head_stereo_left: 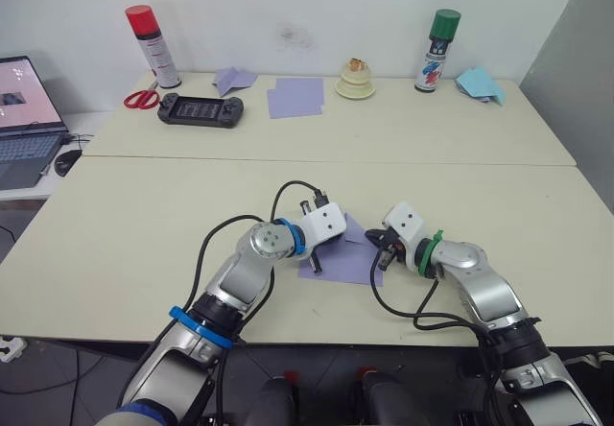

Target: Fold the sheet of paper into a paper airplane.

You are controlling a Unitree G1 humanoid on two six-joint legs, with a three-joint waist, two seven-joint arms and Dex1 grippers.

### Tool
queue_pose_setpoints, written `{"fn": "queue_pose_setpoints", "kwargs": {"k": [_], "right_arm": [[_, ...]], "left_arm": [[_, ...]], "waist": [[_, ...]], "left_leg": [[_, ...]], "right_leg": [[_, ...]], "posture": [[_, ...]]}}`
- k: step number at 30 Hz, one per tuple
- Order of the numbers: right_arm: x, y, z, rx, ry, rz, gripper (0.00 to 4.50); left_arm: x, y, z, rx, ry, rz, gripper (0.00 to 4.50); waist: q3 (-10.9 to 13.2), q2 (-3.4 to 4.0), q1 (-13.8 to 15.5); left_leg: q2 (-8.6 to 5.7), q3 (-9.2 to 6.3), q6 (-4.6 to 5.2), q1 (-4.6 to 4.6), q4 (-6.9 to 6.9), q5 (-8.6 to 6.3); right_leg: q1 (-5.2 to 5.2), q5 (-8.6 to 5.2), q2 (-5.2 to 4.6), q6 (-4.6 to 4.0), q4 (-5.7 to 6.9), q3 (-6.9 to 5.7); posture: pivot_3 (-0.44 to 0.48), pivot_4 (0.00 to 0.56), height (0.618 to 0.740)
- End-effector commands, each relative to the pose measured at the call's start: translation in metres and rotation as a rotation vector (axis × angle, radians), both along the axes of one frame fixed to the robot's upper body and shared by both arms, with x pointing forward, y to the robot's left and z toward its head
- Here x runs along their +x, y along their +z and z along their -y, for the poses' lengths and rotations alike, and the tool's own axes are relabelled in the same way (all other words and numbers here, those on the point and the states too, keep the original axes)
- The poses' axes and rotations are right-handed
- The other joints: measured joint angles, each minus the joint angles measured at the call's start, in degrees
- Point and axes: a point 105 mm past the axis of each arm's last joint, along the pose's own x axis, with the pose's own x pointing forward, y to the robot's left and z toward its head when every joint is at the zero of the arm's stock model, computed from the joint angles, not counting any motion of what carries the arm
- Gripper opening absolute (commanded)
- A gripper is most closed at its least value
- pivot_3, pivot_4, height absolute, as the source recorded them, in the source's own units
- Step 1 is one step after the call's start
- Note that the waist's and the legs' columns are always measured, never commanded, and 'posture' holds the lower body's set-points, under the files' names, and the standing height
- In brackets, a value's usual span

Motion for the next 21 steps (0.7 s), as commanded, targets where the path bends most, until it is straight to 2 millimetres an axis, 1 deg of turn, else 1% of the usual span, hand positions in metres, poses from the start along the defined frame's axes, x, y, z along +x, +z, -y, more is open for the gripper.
{"fn": "queue_pose_setpoints", "kwargs": {"k": [1, 12, 16, 21], "right_arm": [[-0.008, -0.01, -0.002, -0.01, 0.027, -0.047, 0.0], [-0.005, -0.003, -0.008, -0.001, 0.045, -0.025, 0.0], [-0.001, 0.006, -0.013, 0.038, 0.042, 0.003, 0.0], [0.012, 0.026, -0.025, 0.142, 0.008, 0.065, 0.0]], "left_arm": [[0.0, 0.009, 0.006, -0.022, -0.007, 0.02, 0.02], [-0.003, 0.004, 0.007, -0.007, -0.015, 0.001, 0.02], [-0.005, 0.003, 0.008, -0.005, -0.023, -0.006, 0.02], [-0.006, 0.002, 0.008, 0.0, -0.028, -0.011, 0.02]], "waist": [[0.0, 0.0, 0.0], [0.0, 0.0, 0.0], [0.0, 0.0, 0.0], [0.1, 0.08, 0.0]], "left_leg": [[0.0, 0.0, 0.0, 0.0, 0.0, 0.0], [0.0, 0.0, 0.0, 0.0, 0.0, 0.0], [0.0, 0.0, 0.0, 0.01, 0.0, 0.0], [0.01, 0.0, 0.0, -0.01, 0.0, 0.0]], "right_leg": [[0.0, 0.0, 0.0, 0.0, 0.0, 0.0], [0.0, 0.0, 0.0, 0.0, 0.0, 0.0], [0.0, 0.0, 0.0, 0.0, 0.01, 0.0], [-0.02, 0.0, 0.0, -0.01, 0.02, 0.01]], "posture": [[0.0, 0.15, 0.74], [0.0, 0.15, 0.74], [0.0, 0.15, 0.74], [0.0, 0.15, 0.74]]}}
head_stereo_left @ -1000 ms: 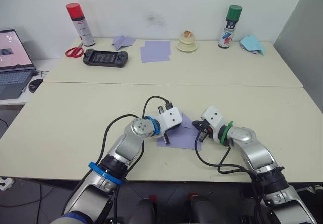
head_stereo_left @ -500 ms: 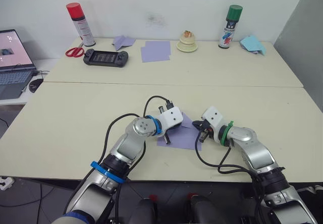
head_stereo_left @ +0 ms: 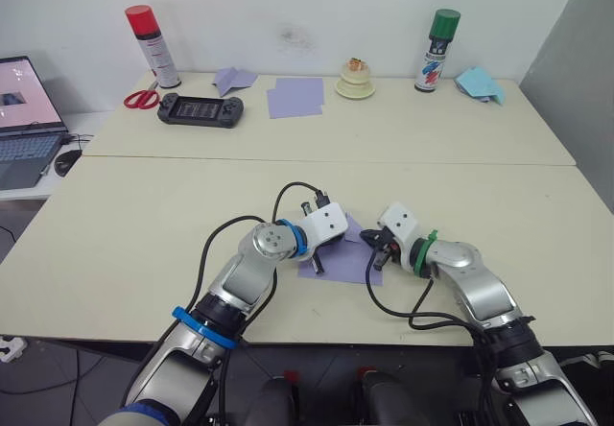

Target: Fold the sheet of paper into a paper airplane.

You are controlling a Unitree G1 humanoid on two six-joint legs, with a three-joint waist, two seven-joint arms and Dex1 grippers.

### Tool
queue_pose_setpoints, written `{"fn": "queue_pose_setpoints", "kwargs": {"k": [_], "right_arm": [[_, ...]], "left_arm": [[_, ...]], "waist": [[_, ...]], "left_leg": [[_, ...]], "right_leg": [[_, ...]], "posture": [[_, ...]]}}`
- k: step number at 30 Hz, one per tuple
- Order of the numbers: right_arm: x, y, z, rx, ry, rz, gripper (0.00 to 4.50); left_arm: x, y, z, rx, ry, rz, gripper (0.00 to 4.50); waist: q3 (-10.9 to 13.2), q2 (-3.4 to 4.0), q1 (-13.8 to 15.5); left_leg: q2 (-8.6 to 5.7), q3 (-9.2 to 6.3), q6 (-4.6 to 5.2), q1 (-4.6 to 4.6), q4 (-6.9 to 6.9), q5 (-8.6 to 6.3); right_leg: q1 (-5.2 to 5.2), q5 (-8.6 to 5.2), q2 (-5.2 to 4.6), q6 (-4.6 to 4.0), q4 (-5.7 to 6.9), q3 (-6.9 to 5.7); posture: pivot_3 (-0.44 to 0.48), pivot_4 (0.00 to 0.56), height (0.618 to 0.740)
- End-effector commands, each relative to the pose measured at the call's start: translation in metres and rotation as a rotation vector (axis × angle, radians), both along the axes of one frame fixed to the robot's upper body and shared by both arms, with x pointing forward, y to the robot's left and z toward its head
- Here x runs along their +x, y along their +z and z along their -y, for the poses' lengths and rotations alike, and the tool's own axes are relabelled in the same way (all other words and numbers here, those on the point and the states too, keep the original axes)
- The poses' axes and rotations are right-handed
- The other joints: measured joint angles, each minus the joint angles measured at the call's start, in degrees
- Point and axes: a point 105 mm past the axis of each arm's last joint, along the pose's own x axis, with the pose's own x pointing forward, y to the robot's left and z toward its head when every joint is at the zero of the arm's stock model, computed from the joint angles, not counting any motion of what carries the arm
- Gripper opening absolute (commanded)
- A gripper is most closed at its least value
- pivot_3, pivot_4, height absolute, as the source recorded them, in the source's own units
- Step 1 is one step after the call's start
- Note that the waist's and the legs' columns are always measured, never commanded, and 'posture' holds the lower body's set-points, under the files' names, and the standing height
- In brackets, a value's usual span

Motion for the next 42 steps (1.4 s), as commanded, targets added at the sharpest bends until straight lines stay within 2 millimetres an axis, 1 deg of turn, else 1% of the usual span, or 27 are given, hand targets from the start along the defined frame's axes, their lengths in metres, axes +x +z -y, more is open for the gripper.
{"fn": "queue_pose_setpoints", "kwargs": {"k": [1, 5, 8, 12, 18, 21, 27, 35, 42], "right_arm": [[0.012, 0.026, -0.009, 0.075, -0.011, 0.087, 0.0], [0.018, 0.029, -0.019, 0.087, -0.009, 0.099, 0.0], [0.022, 0.03, -0.021, 0.092, -0.013, 0.108, 0.0], [0.025, 0.029, -0.02, 0.093, -0.021, 0.109, 0.0], [0.028, 0.015, -0.013, 0.047, -0.033, 0.096, 0.0], [0.029, 0.011, -0.011, 0.036, -0.037, 0.091, 0.0], [0.028, 0.009, -0.011, 0.04, -0.038, 0.087, 0.0], [0.027, 0.01, -0.012, 0.049, -0.034, 0.086, 0.0], [0.022, 0.01, -0.02, 0.059, 0.008, 0.079, 0.0]], "left_arm": [[-0.005, 0.002, 0.007, 0.003, -0.034, 0.005, 0.02], [-0.007, 0.002, 0.008, 0.006, -0.042, 0.0, 0.02], [-0.007, 0.002, 0.009, 0.007, -0.043, -0.001, 0.02], [-0.007, 0.003, 0.008, 0.009, -0.041, -0.002, 0.02], [-0.008, 0.004, 0.01, 0.007, -0.057, -0.005, 0.02], [-0.011, 0.006, 0.012, 0.004, -0.079, -0.004, 0.02], [-0.015, 0.008, 0.015, 0.001, -0.111, -0.008, 0.02], [-0.012, 0.01, 0.014, 0.001, -0.102, -0.007, 0.02], [-0.009, 0.011, 0.012, 0.002, -0.096, -0.006, 0.02]], "waist": [[0.0, 0.07, 0.0], [0.1, 0.09, 0.1], [0.1, 0.09, 0.1], [0.1, 0.1, 0.1], [0.1, 0.11, 0.1], [0.1, 0.11, 0.1], [0.1, 0.11, 0.1], [0.1, 0.11, 0.1], [0.1, 0.11, 0.1]], "left_leg": [[-0.01, 0.0, 0.0, -0.01, 0.0, 0.0], [-0.03, 0.0, 0.0, -0.06, 0.0, 0.0], [-0.03, 0.01, 0.0, -0.06, 0.0, 0.0], [-0.04, 0.01, 0.0, -0.07, -0.01, 0.0], [-0.04, 0.01, 0.0, -0.07, 0.0, 0.0], [-0.04, 0.01, 0.0, -0.07, -0.01, 0.0], [-0.03, 0.01, 0.0, -0.07, -0.01, 0.0], [-0.03, 0.01, 0.0, -0.07, 0.0, 0.0], [-0.04, 0.02, 0.0, -0.07, 0.0, 0.0]], "right_leg": [[-0.01, 0.01, 0.0, -0.01, 0.0, 0.01], [-0.04, 0.13, -0.02, -0.23, -0.01, 0.0], [-0.04, 0.15, -0.03, -0.26, -0.01, 0.0], [-0.05, 0.15, -0.04, -0.26, -0.02, 0.0], [-0.05, 0.15, -0.03, -0.26, -0.01, 0.0], [-0.05, 0.15, -0.03, -0.26, -0.01, 0.0], [-0.05, 0.15, -0.03, -0.27, -0.01, 0.0], [-0.05, 0.15, -0.03, -0.27, -0.01, 0.0], [-0.05, 0.15, -0.04, -0.27, 0.0, 0.0]], "posture": [[0.0, 0.15, 0.74], [0.0, 0.15, 0.74], [0.0, 0.15, 0.74], [0.0, 0.15, 0.74], [0.0, 0.15, 0.74], [0.0, 0.15, 0.74], [0.0, 0.15, 0.74], [0.0, 0.15, 0.74], [0.0, 0.15, 0.74]]}}
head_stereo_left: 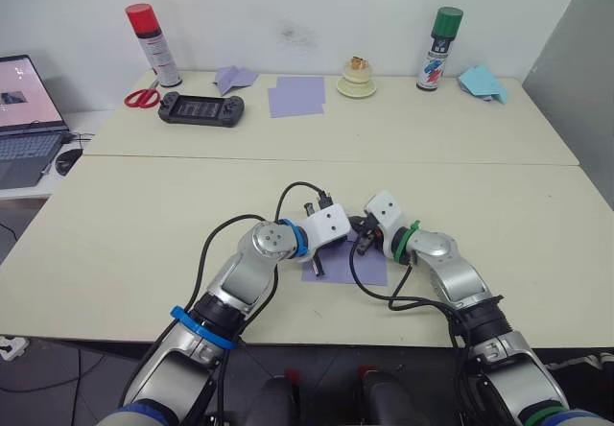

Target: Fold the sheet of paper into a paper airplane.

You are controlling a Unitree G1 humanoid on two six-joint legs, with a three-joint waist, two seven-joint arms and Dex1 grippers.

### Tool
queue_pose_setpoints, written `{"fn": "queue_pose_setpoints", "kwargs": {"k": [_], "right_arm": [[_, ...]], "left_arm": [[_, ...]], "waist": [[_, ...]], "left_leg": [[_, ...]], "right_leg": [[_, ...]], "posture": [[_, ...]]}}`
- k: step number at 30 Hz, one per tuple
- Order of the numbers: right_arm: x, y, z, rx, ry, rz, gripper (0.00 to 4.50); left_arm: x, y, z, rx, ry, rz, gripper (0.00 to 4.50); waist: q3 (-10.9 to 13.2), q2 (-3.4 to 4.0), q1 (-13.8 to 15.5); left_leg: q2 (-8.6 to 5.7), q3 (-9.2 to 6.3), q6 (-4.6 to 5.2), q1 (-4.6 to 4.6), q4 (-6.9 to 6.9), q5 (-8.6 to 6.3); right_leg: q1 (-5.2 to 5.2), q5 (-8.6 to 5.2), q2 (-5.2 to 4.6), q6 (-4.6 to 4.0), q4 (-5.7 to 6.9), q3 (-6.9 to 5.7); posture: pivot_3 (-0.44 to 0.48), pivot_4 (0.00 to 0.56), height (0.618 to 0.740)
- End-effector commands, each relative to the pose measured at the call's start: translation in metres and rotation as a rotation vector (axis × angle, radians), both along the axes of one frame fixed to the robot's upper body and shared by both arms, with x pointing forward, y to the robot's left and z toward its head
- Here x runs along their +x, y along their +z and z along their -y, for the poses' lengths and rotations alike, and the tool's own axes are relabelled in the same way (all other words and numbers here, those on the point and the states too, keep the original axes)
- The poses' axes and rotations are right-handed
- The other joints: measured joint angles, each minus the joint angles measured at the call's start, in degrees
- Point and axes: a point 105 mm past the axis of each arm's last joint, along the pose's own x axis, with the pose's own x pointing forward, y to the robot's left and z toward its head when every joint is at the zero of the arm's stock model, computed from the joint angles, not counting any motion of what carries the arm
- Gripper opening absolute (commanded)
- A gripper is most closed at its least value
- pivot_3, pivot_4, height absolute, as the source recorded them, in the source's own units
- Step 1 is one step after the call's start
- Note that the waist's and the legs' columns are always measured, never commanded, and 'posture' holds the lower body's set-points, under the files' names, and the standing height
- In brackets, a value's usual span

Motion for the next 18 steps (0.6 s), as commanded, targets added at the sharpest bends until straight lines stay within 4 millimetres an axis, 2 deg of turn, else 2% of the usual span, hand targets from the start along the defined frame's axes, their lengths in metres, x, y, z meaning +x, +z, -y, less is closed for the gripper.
{"fn": "queue_pose_setpoints", "kwargs": {"k": [1, 9, 18], "right_arm": [[-0.003, 0.009, -0.009, 0.027, 0.036, 0.021, 0.0], [0.006, 0.002, -0.005, -0.038, -0.01, 0.024, 0.0], [0.007, 0.004, -0.007, -0.025, -0.015, 0.024, 0.0]], "left_arm": [[-0.002, 0.008, 0.009, -0.011, -0.044, 0.015, 0.02], [-0.001, 0.007, 0.008, -0.005, -0.048, 0.012, 0.02], [-0.002, 0.004, 0.007, -0.001, -0.047, 0.003, 0.02]], "waist": [[0.0, 0.0, 0.0], [0.0, 0.0, -0.1], [0.0, 0.0, -0.1]], "left_leg": [[0.0, 0.0, 0.0, 0.0, 0.0, 0.0], [0.0, 0.0, 0.0, 0.02, 0.01, 0.0], [0.01, 0.0, 0.0, 0.02, 0.01, 0.0]], "right_leg": [[0.0, 0.0, 0.0, 0.0, 0.0, 0.0], [0.0, 0.0, 0.0, 0.0, 0.02, 0.0], [0.0, 0.0, 0.0, -0.01, 0.03, 0.0]], "posture": [[0.0, 0.15, 0.74], [0.0, 0.15, 0.74], [0.0, 0.15, 0.74]]}}
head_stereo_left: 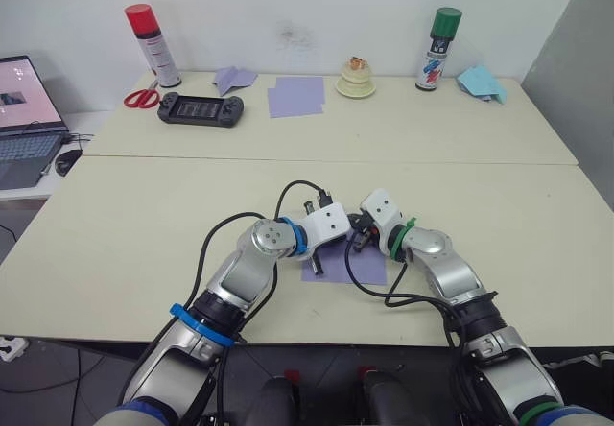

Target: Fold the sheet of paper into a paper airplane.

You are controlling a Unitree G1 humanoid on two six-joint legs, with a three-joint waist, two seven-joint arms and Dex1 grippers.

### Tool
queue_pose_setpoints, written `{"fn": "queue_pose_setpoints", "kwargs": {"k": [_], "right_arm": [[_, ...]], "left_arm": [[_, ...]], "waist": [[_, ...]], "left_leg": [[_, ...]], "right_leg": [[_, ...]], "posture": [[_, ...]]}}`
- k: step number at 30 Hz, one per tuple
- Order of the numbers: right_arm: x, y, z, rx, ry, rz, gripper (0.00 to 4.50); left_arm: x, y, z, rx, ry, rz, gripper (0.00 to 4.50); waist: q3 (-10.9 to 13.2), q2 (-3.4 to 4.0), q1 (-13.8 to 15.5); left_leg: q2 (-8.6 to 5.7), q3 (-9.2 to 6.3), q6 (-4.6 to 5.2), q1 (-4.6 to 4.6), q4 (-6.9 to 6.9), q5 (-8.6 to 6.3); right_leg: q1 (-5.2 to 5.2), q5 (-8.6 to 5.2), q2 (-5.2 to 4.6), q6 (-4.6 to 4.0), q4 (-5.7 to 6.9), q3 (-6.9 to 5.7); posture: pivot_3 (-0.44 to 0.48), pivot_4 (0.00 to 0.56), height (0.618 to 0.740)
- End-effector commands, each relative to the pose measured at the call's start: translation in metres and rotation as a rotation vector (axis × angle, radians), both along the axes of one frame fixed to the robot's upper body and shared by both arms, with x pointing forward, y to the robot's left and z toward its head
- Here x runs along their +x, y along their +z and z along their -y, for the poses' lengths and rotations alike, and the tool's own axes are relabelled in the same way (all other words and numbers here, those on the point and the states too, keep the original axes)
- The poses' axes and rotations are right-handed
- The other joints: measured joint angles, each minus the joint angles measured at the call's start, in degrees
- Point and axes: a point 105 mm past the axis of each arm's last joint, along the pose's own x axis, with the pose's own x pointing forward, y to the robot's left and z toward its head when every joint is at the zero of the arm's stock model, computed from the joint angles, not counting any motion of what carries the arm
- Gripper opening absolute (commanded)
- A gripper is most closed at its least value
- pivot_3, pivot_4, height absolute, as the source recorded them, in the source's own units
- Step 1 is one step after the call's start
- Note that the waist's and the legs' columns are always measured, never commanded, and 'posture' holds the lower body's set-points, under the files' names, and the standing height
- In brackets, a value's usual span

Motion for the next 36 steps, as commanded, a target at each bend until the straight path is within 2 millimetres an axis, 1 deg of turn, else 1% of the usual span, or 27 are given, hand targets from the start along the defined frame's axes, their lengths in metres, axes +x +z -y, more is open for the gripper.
{"fn": "queue_pose_setpoints", "kwargs": {"k": [1, 6, 10, 15, 19, 22, 26, 36], "right_arm": [[0.001, 0.003, -0.003, 0.004, 0.005, 0.008, 0.0], [0.001, 0.011, -0.003, 0.046, 0.009, 0.024, 0.0], [-0.003, 0.019, -0.002, 0.124, 0.013, 0.024, 0.0], [-0.004, 0.021, -0.003, 0.132, 0.013, 0.027, 0.0], [-0.001, 0.01, -0.005, 0.069, 0.008, 0.008, 0.0], [0.001, 0.002, -0.003, 0.018, -0.004, -0.005, 0.0], [0.0, -0.005, 0.001, -0.031, -0.003, -0.018, 0.0], [0.0, -0.01, 0.005, -0.064, -0.005, -0.026, 0.0]], "left_arm": [[-0.003, 0.003, 0.008, -0.01, -0.039, 0.006, 0.02], [-0.002, 0.002, 0.006, -0.006, -0.033, 0.006, 0.02], [-0.002, 0.001, 0.006, -0.006, -0.034, 0.006, 0.02], [-0.003, 0.002, 0.009, -0.008, -0.041, 0.008, 0.02], [-0.004, 0.002, 0.009, -0.007, -0.046, 0.008, 0.02], [-0.004, 0.003, 0.009, -0.005, -0.045, 0.009, 0.02], [-0.003, 0.003, 0.008, -0.004, -0.043, 0.01, 0.02], [-0.004, 0.005, 0.01, -0.01, -0.058, 0.021, 0.02]], "waist": [[0.0, 0.0, 0.0], [0.0, 0.0, 0.0], [0.0, 0.0, 0.0], [0.0, 0.01, 0.1], [0.0, 0.01, 0.1], [0.0, 0.01, 0.0], [0.0, 0.01, 0.0], [0.0, 0.01, 0.1]], "left_leg": [[0.0, 0.0, 0.0, 0.0, 0.0, 0.0], [0.0, 0.0, 0.0, 0.0, 0.0, 0.0], [0.0, 0.0, 0.0, -0.01, 0.0, 0.0], [-0.01, 0.0, 0.0, -0.02, 0.0, 0.0], [-0.01, 0.0, 0.0, -0.02, 0.0, 0.0], [-0.01, 0.0, 0.0, -0.02, 0.0, 0.0], [-0.01, -0.01, 0.0, -0.01, 0.0, 0.0], [-0.01, 0.0, 0.0, 0.0, 0.0, 0.0]], "right_leg": [[0.0, 0.0, 0.0, 0.0, 0.0, 0.0], [0.0, 0.0, 0.0, 0.0, 0.0, 0.0], [0.0, 0.0, 0.0, 0.0, 0.0, 0.0], [0.0, 0.0, 0.0, 0.0, -0.01, 0.0], [0.0, 0.0, 0.0, 0.0, -0.01, 0.0], [0.0, 0.0, 0.0, 0.0, -0.01, 0.0], [0.0, 0.0, 0.0, 0.0, 0.0, -0.01], [0.01, 0.0, 0.0, 0.0, 0.0, 0.0]], "posture": [[0.0, 0.15, 0.74], [0.0, 0.15, 0.74], [0.0, 0.15, 0.74], [0.0, 0.15, 0.74], [0.0, 0.15, 0.74], [0.0, 0.15, 0.74], [0.0, 0.15, 0.74], [0.0, 0.15, 0.74]]}}
